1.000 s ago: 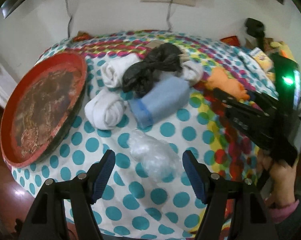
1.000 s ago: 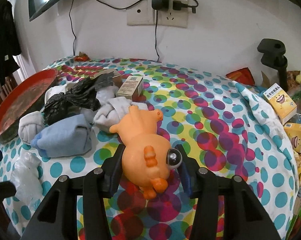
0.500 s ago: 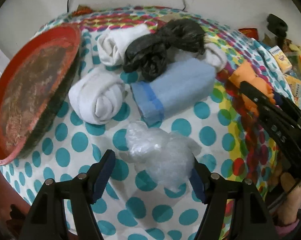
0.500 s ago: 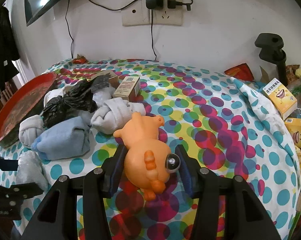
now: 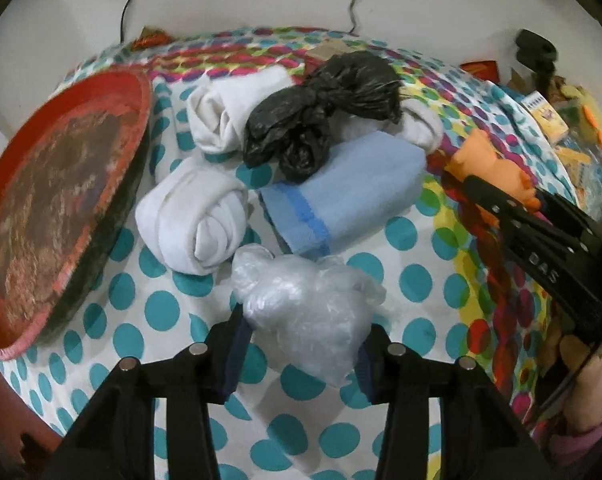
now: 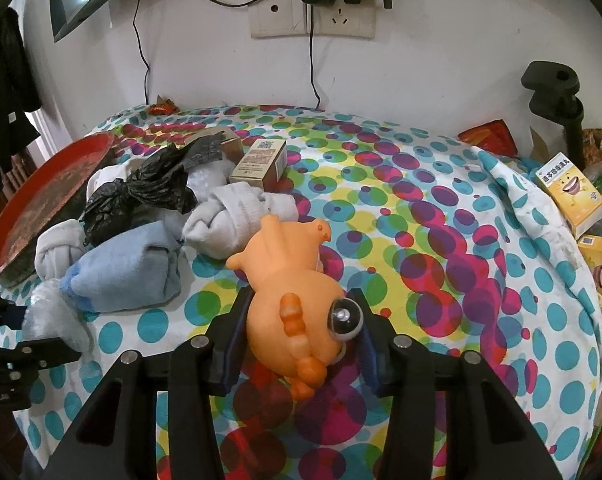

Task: Organize objects
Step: 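Carry the plastic bundle over the red tray and open the left gripper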

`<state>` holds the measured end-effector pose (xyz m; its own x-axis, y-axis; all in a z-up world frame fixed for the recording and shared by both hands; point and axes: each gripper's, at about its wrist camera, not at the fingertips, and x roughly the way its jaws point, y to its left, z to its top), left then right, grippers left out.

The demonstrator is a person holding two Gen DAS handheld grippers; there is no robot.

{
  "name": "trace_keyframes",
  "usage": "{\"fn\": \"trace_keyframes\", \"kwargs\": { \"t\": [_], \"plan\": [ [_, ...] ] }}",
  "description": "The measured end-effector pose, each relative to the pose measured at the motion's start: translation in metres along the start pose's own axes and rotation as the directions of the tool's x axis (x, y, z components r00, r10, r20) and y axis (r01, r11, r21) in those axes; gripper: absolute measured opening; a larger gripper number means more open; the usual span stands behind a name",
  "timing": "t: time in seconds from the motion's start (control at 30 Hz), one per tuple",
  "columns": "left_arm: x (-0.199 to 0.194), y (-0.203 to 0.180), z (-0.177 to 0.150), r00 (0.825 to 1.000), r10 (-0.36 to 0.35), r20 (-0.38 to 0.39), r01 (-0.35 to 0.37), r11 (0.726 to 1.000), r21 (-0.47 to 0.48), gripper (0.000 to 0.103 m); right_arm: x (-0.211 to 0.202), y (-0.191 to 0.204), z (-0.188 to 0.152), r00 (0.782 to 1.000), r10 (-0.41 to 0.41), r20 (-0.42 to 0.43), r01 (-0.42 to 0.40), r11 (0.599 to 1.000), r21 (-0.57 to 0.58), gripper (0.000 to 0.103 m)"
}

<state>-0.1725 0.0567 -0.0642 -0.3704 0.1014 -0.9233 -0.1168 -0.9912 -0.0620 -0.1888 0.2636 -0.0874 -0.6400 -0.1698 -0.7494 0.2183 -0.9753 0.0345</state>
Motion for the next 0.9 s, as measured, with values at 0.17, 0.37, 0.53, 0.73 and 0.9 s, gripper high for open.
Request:
{"fn": "trace_keyframes", "kwargs": {
  "t": [0.17,0.37,0.53,0.73,0.9],
  "plan": [
    [-0.016,-0.004,0.001,0.999,-0.016,0.038,0.014,0.997,0.076,0.046,0.000,0.000,0.000,1.000,-0.001,0.000,0.001,1.000,-0.001,0.044],
    [-0.036,0.002,-0.002,0.997,-0.014,0.082,0.002,0.990,0.142,0.046,0.000,-0.001,0.000,1.000,-0.003,0.000,0.003,1.000,-0.002,0.044],
    [-0.052,0.023,0.001,0.993,0.021,0.118,-0.038,0.989,0.142,0.045,0.000,-0.001,0.000,1.000,-0.001,-0.001,0.001,1.000,0.000,0.044],
    [-0.067,0.076,0.014,0.986,0.088,0.143,-0.099,0.993,0.070,0.046,-0.001,-0.001,0.000,1.000,-0.008,-0.001,0.008,1.000,-0.005,0.044],
    [-0.067,0.138,0.025,0.978,0.163,0.127,-0.159,0.986,-0.039,0.046,-0.001,-0.001,0.001,1.000,-0.012,-0.001,0.012,1.000,-0.006,0.044]
  ]
}}
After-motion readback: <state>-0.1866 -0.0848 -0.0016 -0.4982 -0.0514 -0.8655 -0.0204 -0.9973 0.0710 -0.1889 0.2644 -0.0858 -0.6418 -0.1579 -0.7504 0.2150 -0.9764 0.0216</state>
